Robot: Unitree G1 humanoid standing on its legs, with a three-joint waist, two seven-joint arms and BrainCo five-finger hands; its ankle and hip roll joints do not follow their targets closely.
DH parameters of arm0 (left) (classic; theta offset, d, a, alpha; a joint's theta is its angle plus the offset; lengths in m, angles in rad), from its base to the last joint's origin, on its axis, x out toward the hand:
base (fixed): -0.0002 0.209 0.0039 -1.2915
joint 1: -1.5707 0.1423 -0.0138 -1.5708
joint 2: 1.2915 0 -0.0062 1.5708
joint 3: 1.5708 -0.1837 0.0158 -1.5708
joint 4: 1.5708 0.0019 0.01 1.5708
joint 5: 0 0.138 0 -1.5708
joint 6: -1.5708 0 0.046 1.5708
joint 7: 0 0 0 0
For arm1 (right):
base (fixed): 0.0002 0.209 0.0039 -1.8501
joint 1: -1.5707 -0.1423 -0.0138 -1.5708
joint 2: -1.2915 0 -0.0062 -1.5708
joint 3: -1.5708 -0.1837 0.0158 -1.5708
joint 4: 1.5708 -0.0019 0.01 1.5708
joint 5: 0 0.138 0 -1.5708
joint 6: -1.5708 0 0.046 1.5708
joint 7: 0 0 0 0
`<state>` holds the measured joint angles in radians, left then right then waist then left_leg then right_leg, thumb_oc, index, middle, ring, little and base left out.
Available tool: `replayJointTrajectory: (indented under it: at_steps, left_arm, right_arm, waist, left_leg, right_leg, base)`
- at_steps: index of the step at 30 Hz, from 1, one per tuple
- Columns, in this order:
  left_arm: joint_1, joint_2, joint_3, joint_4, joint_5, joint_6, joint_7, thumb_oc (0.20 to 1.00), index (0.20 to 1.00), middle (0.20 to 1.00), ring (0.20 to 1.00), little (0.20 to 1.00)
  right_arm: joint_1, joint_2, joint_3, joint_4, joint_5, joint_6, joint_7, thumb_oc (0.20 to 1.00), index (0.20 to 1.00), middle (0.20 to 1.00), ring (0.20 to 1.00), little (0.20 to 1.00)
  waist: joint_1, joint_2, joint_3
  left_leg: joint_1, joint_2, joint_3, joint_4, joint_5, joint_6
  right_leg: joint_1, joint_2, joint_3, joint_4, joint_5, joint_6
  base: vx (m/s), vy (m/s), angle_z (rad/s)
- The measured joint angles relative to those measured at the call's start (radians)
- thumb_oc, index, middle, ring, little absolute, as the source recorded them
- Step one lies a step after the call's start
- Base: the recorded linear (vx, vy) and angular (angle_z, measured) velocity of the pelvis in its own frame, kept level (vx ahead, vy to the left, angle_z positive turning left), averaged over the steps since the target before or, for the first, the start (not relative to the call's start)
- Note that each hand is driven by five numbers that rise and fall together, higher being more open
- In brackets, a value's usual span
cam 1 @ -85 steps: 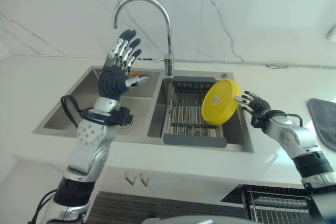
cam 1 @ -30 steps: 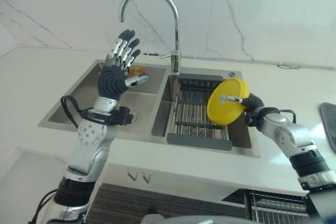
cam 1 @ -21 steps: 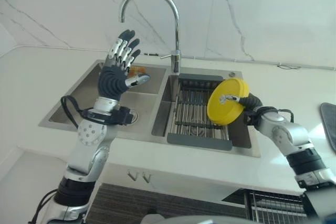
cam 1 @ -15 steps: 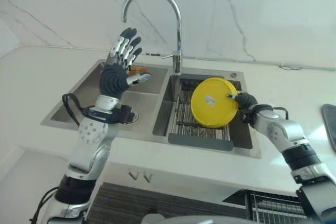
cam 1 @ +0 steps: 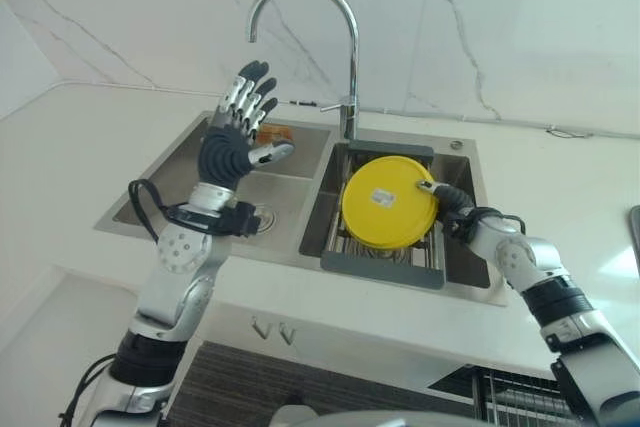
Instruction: Place the dishes in the dishwasher.
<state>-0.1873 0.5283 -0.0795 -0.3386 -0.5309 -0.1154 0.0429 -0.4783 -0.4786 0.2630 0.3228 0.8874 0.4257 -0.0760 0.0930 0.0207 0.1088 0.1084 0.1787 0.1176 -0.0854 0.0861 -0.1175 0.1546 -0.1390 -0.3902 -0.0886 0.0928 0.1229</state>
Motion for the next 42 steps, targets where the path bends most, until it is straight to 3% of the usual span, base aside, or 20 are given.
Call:
replayJointTrajectory:
  at_steps: [7,14,16,17,19,22,25,26,27,29,30,31,32,33,34,37,38,39,40,42]
  left_arm:
    - [0.090,-0.006,0.002,0.004,-0.017,-0.019,-0.061,1.000,1.000,1.000,1.000,1.000]
    - [0.138,-0.057,0.025,-0.027,-0.017,-0.065,-0.122,1.000,1.000,1.000,1.000,1.000]
    - [0.155,-0.084,0.052,-0.069,-0.016,-0.097,-0.125,1.000,1.000,1.000,1.000,1.000]
    - [0.144,-0.098,0.054,-0.069,-0.016,-0.119,-0.125,1.000,1.000,1.000,1.000,1.000]
    - [0.088,-0.106,0.027,-0.069,-0.006,-0.139,-0.129,1.000,1.000,1.000,1.000,1.000]
    - [0.019,-0.030,0.001,-0.054,-0.006,-0.169,-0.129,1.000,1.000,1.000,1.000,1.000]
    - [0.000,0.019,-0.030,-0.057,-0.005,-0.169,-0.130,1.000,1.000,1.000,1.000,1.000]
    - [0.001,0.028,-0.044,-0.059,0.003,-0.169,-0.135,1.000,1.000,1.000,1.000,1.000]
    - [0.002,0.035,-0.050,-0.063,0.002,-0.169,-0.135,1.000,1.000,1.000,1.000,1.000]
    - [-0.003,0.038,-0.049,-0.069,0.002,-0.167,-0.141,1.000,1.000,1.000,1.000,1.000]
    - [-0.006,0.041,-0.047,-0.069,0.002,-0.168,-0.144,1.000,1.000,1.000,1.000,1.000]
    - [0.002,0.032,-0.049,-0.073,0.003,-0.168,-0.142,1.000,1.000,1.000,1.000,1.000]
    - [0.007,0.031,-0.048,-0.087,0.008,-0.168,-0.141,1.000,1.000,1.000,1.000,1.000]
    - [0.008,0.030,-0.046,-0.100,0.014,-0.176,-0.140,1.000,1.000,1.000,1.000,1.000]
    - [0.007,0.029,-0.045,-0.098,0.024,-0.178,-0.135,1.000,1.000,1.000,1.000,1.000]
    - [-0.013,0.026,-0.040,-0.090,0.043,-0.184,-0.146,1.000,1.000,1.000,1.000,1.000]
    - [-0.013,0.022,-0.042,-0.090,0.046,-0.184,-0.159,1.000,1.000,1.000,1.000,1.000]
    - [-0.014,0.021,-0.042,-0.091,0.055,-0.184,-0.168,1.000,1.000,1.000,1.000,1.000]
    - [-0.020,0.012,-0.046,-0.087,0.071,-0.187,-0.178,1.000,1.000,1.000,1.000,1.000]
    - [-0.018,0.013,-0.076,-0.088,0.081,-0.186,-0.177,1.000,1.000,1.000,1.000,1.000]
  right_arm:
    - [0.185,0.030,-0.053,-0.297,0.195,-0.066,0.079,0.200,0.200,0.200,0.200,0.200]
    - [0.261,0.016,-0.198,-0.606,0.233,-0.151,0.080,0.200,0.200,0.200,0.200,0.200]
    - [0.251,0.038,-0.199,-0.606,0.233,-0.173,0.077,0.200,0.200,0.200,0.200,0.200]
    - [0.251,0.036,-0.196,-0.604,0.232,-0.177,0.060,0.200,0.200,0.200,0.200,0.200]
    - [0.251,0.031,-0.197,-0.609,0.219,-0.214,0.036,0.200,0.200,0.200,0.200,0.200]
    - [0.301,0.097,-0.196,-0.635,0.211,-0.238,0.026,0.200,0.200,0.200,0.200,0.200]
    - [0.337,0.098,-0.230,-0.656,0.210,-0.248,0.030,0.200,0.200,0.200,0.200,0.200]
    - [0.345,0.094,-0.236,-0.654,0.201,-0.253,0.030,0.200,0.200,0.200,0.200,0.200]
    - [0.341,0.094,-0.235,-0.653,0.192,-0.262,0.029,0.200,0.200,0.200,0.200,0.200]
    - [0.311,0.086,-0.236,-0.649,0.192,-0.274,0.035,0.200,0.200,0.200,0.200,0.200]
    - [0.311,0.069,-0.238,-0.646,0.193,-0.295,0.038,0.200,0.200,0.200,0.200,0.200]
    - [0.316,0.038,-0.240,-0.642,0.194,-0.315,0.039,0.200,0.200,0.200,0.200,0.200]
    - [0.315,0.007,-0.242,-0.641,0.194,-0.323,0.040,0.200,0.200,0.200,0.200,0.200]
    - [0.315,-0.009,-0.244,-0.642,0.194,-0.332,0.049,0.200,0.200,0.200,0.200,0.200]
    - [0.313,-0.004,-0.245,-0.643,0.193,-0.334,0.068,0.200,0.200,0.200,0.200,0.200]
    - [0.315,0.015,-0.245,-0.645,0.193,-0.336,0.083,0.200,0.200,0.200,0.200,0.200]
    - [0.322,0.015,-0.252,-0.645,0.193,-0.336,0.081,0.200,0.200,0.200,0.200,0.200]
    - [0.330,0.017,-0.265,-0.645,0.193,-0.336,0.079,0.200,0.200,0.200,0.200,0.200]
    - [0.325,0.021,-0.274,-0.632,0.192,-0.348,0.075,0.200,0.200,0.200,0.200,0.200]
    - [0.330,0.023,-0.270,-0.626,0.191,-0.348,0.064,0.200,0.200,0.200,0.200,0.200]
  waist:
    - [-0.005,0.027,-0.001]
    - [-0.021,0.049,-0.006]
    - [-0.014,0.025,-0.005]
    - [-0.012,-0.006,0.008]
    - [-0.041,0.019,0.007]
    - [-0.076,-0.084,0.039]
    - [-0.093,-0.147,0.070]
    - [-0.099,-0.155,0.072]
    - [-0.089,-0.154,0.079]
    - [-0.070,-0.111,0.107]
    - [-0.074,-0.097,0.116]
    - [-0.091,-0.063,0.119]
    - [-0.088,-0.042,0.117]
    - [-0.060,-0.043,0.116]
    - [-0.054,-0.052,0.112]
    - [-0.037,-0.061,0.112]
    - [-0.050,-0.061,0.112]
    - [-0.063,-0.060,0.112]
    - [-0.056,-0.052,0.109]
    - [-0.048,-0.056,0.089]
  left_leg:
    - [-0.002,0.002,-0.002,0.000,0.001,0.001]
    - [-0.010,0.000,-0.002,-0.005,-0.008,0.016]
    - [-0.026,-0.021,-0.070,0.055,0.001,0.006]
    - [-0.087,-0.064,-0.113,0.183,-0.054,0.004]
    - [-0.079,-0.109,-0.077,0.135,-0.095,0.055]
    - [-0.074,-0.166,-0.045,0.102,-0.087,0.072]
    - [-0.105,-0.223,-0.041,0.145,-0.098,0.122]
    - [-0.099,-0.233,-0.041,0.144,-0.100,0.125]
    - [-0.086,-0.237,-0.017,0.143,-0.098,0.133]
    - [-0.074,-0.191,0.056,0.148,-0.113,0.162]
    - [-0.068,-0.175,0.072,0.139,-0.117,0.175]
    - [-0.066,-0.138,0.101,0.126,-0.102,0.193]
    - [-0.069,-0.111,0.119,0.117,-0.090,0.186]
    - [-0.045,-0.101,0.154,0.096,-0.072,0.168]
    - [-0.034,-0.107,0.180,0.090,-0.070,0.170]
    - [-0.036,-0.129,0.196,0.086,-0.070,0.161]
    - [-0.035,-0.127,0.197,0.082,-0.068,0.157]
    - [-0.034,-0.118,0.199,0.082,-0.067,0.155]
    - [-0.040,-0.070,0.242,0.091,-0.057,0.138]
    - [-0.037,-0.040,0.277,0.079,-0.046,0.123]
  right_leg:
    - [0.005,0.001,-0.006,0.000,-0.004,0.002]
    - [-0.001,0.002,0.005,0.000,-0.020,0.009]
    - [-0.052,-0.017,0.082,-0.002,-0.012,-0.004]
    - [-0.073,-0.063,0.149,0.003,0.035,-0.005]
    - [-0.086,-0.069,0.178,0.003,0.052,0.021]
    - [-0.120,-0.130,0.223,0.015,0.038,0.045]
    - [-0.144,-0.179,0.248,0.024,0.032,0.034]
    - [-0.150,-0.189,0.249,0.038,0.051,0.014]
    - [-0.159,-0.183,0.212,0.061,0.117,0.060]
    - [-0.198,-0.129,0.093,0.057,0.261,0.052]
    - [-0.206,-0.119,0.076,0.071,0.269,0.062]
    - [-0.254,-0.089,0.056,0.257,0.107,0.066]
    - [-0.292,-0.056,0.038,0.444,-0.018,0.011]
    - [-0.298,-0.042,0.015,0.613,-0.138,-0.017]
    - [-0.236,-0.043,-0.005,0.585,-0.197,-0.020]
    - [-0.131,0.021,0.037,0.304,-0.202,-0.035]
    - [-0.112,0.038,0.051,0.240,-0.171,-0.065]
    - [-0.105,0.046,0.054,0.203,-0.141,-0.057]
    - [-0.121,0.018,0.012,0.268,-0.175,0.006]
    - [-0.124,-0.131,-0.079,0.433,-0.172,0.008]
  base:
    - [0.00,-0.130,0.03]
    - [-0.05,0.042,-0.03]
    - [-0.22,0.343,-0.94]
    - [-0.22,0.432,-1.40]
    - [-0.18,0.440,-0.81]
    - [-0.14,0.313,-0.27]
    - [-0.12,0.257,0.01]
    - [-0.16,0.230,0.01]
    - [-0.20,0.248,-0.51]
    - [-0.16,0.180,-1.02]
    - [-0.16,0.172,-0.78]
    - [-0.17,0.139,-0.53]
    - [-0.12,0.083,-0.75]
    - [-0.08,0.011,-0.89]
    - [-0.06,-0.042,-0.84]
    - [-0.02,-0.097,-0.74]
    - [-0.02,-0.206,-0.71]
    - [-0.04,-0.284,-0.65]
    - [-0.07,-0.415,-0.54]
    - [-0.07,-0.395,-0.60]
